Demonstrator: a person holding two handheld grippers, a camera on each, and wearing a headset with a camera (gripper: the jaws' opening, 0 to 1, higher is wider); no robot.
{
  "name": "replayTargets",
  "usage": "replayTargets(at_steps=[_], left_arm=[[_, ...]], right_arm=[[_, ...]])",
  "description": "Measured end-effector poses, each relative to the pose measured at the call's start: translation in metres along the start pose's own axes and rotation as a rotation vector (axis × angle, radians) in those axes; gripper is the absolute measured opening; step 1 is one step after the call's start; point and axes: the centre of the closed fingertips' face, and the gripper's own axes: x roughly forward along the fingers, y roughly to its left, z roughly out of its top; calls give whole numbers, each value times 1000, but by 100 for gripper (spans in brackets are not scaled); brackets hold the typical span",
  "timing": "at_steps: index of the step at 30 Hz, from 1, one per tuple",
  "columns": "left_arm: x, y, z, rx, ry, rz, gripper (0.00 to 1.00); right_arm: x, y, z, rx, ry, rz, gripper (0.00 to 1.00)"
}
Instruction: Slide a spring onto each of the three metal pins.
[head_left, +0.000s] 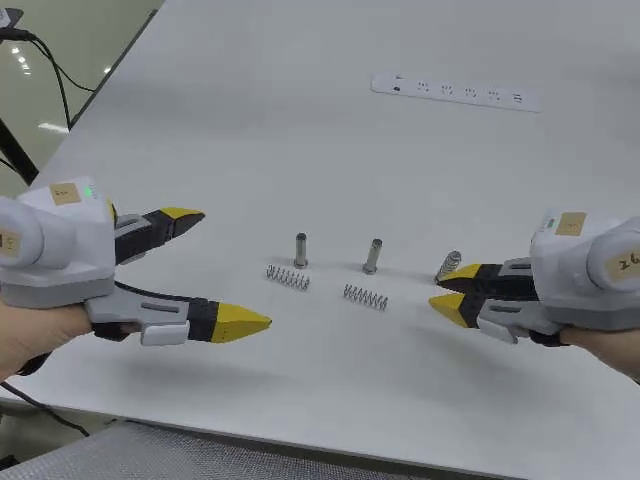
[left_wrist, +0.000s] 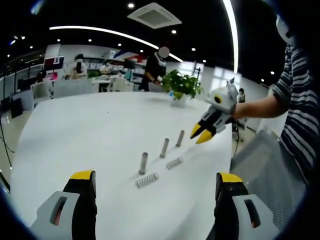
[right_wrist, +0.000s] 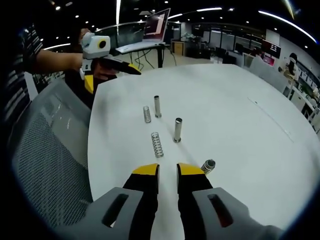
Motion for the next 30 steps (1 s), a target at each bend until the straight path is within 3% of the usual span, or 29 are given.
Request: replayTargets(at_steps=[18,30], left_arm=[[-2,-5,-4,13,20,-7,97],[-4,-4,-6,15,26,-4,96]], right_arm=[[35,22,31,-82,-1,76,12],[62,21,10,-124,79,82,11]])
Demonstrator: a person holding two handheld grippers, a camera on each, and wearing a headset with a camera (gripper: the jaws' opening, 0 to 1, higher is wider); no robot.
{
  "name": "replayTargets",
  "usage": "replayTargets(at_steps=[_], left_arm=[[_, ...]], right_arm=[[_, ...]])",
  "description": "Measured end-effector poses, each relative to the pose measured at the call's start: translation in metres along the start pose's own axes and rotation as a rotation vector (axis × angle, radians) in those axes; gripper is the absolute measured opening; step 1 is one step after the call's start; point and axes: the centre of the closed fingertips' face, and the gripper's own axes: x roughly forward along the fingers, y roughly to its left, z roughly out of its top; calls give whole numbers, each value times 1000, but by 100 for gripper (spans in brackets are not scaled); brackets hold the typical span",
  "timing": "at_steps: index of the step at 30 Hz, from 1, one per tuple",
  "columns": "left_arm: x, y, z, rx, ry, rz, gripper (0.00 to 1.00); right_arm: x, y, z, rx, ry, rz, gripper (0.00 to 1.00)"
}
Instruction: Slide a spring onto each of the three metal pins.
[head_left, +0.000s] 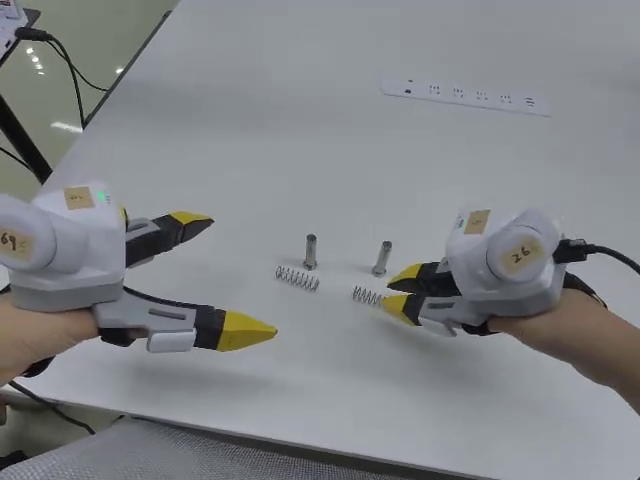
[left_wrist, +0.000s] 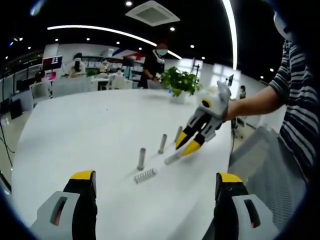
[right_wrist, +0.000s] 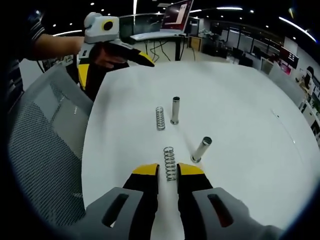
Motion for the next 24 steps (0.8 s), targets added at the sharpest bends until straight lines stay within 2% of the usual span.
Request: replayTargets(at_steps=[8,11,12,18,24], left_arm=[[-2,-1,-4,-1,8,-1,96],[-2,-1,-3,-5,6,0,96],[-2,-1,-3,-6,5,1,96],[-2,-1,-5,-12,7,1,96],[5,-15,-9,-19,9,-31,96]], right_arm=[[14,-2,-19,-14,71,11,11],[15,0,-21,-29,81,23,9],[17,-1,-17,-29,69,25,8],[18,-1,-17,-44,75,37,8],[9,4,-8,-77,55,47,7]])
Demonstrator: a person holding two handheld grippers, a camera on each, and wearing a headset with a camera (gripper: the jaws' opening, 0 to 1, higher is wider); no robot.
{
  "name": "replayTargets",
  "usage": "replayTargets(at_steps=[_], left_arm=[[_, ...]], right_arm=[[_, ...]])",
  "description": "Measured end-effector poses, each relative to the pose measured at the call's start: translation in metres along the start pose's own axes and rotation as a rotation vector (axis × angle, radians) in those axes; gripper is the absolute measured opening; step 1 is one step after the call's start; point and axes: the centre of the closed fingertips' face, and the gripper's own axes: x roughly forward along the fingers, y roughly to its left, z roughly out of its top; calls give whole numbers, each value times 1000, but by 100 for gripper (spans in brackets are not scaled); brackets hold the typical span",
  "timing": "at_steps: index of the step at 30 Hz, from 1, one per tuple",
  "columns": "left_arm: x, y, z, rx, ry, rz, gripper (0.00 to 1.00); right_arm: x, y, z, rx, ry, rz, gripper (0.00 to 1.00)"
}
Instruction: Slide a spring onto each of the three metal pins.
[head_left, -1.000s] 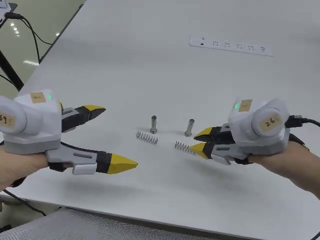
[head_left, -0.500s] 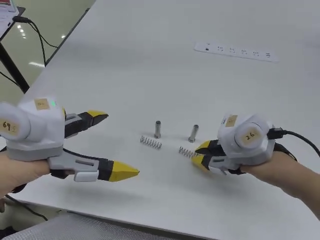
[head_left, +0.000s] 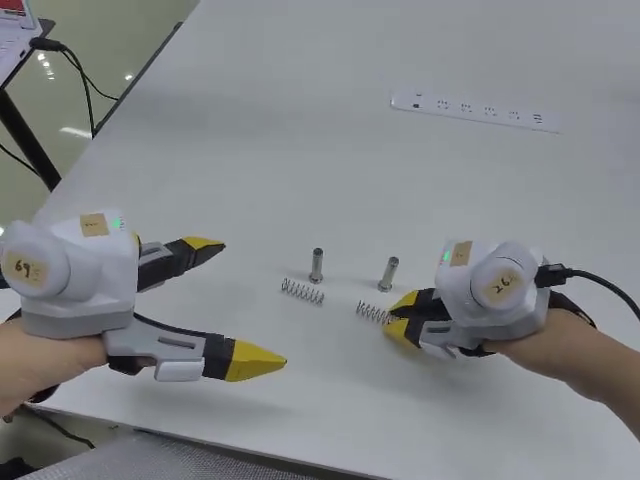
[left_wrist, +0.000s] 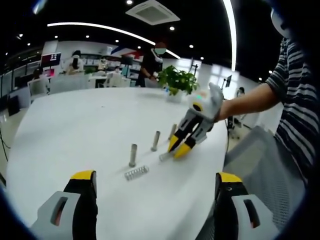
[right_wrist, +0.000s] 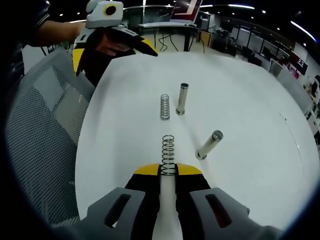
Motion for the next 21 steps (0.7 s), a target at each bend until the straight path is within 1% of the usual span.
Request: replayTargets(at_steps=[4,5,9,10,13,15,17,19,21], left_arm=[[4,-9,-1,1,4,-28,94],[4,-12,-1,-6,5,-45,93],[5,-19,-3,-4,18,-76,86],[6,-23,-4,-5,26,-91,85],[10,-27,-5,-3,36,-116,80],[13,-32,-2,-1,36,-141,76],[17,-35,1,6,34,-156,71],[24,-42,7,6,31,-188,68],[30,-46,11,15,27,-209,63]], right_arm=[[-10,2,4,-28,-6,0,7],[-13,3,5,-36,-11,0,7],[-25,3,9,-57,-26,-8,7],[-29,2,10,-60,-29,-12,7],[-38,6,11,-78,-35,-4,7],[-43,8,11,-100,-35,-3,7],[-49,12,11,-123,-32,-4,7],[-53,15,12,-135,-32,-3,7],[-56,18,13,-152,-36,1,7]])
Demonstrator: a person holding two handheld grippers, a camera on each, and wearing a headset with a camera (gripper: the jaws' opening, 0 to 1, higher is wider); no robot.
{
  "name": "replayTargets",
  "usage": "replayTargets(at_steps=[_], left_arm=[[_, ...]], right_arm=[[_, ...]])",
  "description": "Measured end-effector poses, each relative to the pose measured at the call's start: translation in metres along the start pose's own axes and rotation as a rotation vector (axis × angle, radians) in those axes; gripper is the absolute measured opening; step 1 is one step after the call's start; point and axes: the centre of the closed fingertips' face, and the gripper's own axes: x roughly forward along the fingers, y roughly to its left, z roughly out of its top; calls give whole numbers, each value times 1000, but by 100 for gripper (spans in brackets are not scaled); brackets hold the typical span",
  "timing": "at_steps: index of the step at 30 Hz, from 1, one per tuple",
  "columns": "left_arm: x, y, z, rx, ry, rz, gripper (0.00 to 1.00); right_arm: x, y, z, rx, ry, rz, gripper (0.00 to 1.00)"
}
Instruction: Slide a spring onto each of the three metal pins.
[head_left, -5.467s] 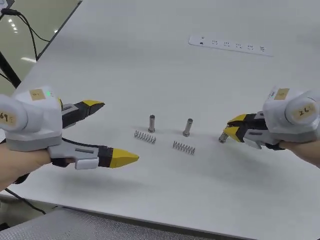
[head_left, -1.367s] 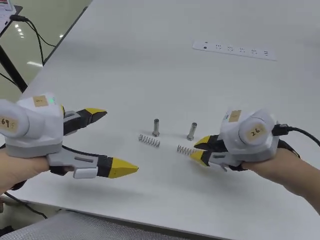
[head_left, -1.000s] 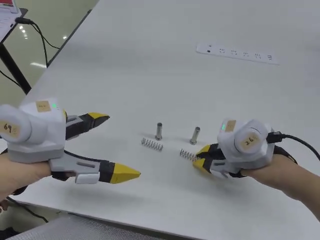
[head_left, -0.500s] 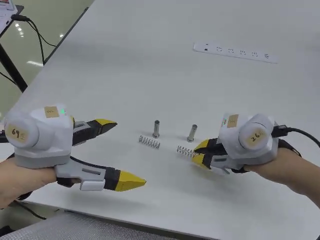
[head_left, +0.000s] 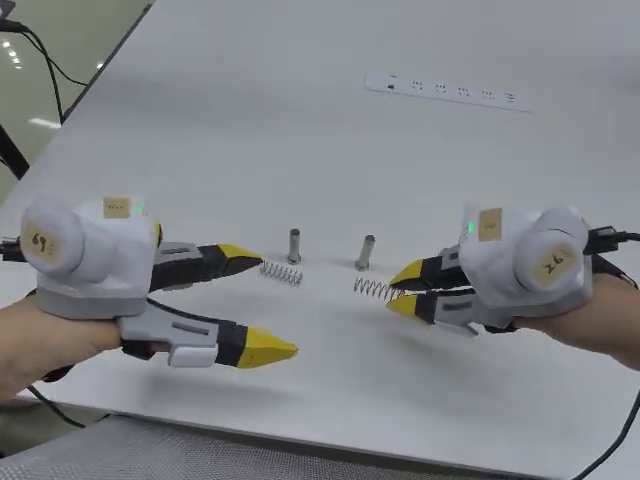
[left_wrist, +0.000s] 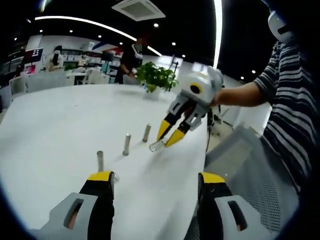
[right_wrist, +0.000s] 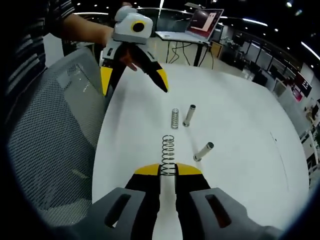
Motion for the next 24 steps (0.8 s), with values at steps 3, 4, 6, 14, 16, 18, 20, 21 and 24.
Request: replayTargets(at_steps=[3,4,6,14,16,18,20,21,24], left_arm=[[10,-3,4,17,3,-20,60],[13,-5,5,22,4,-30,60],[18,-7,6,24,9,-45,59],[39,-12,9,65,9,-81,47],[44,-11,8,82,10,-82,37],[48,-13,13,80,-9,-96,34],[53,-16,18,74,-22,-109,34],[55,-17,19,76,-25,-112,33],[60,-20,19,89,-20,-128,29]], right_arm=[[-4,4,1,-28,0,0,7],[-6,5,2,-33,-4,3,7],[-7,8,2,-39,-5,7,7],[-11,14,7,-69,-19,17,7],[-11,15,8,-69,-22,19,7],[-11,15,8,-67,-26,16,7],[-12,15,9,-68,-31,14,7],[-13,16,10,-71,-36,16,7],[-14,17,12,-76,-44,25,7]])
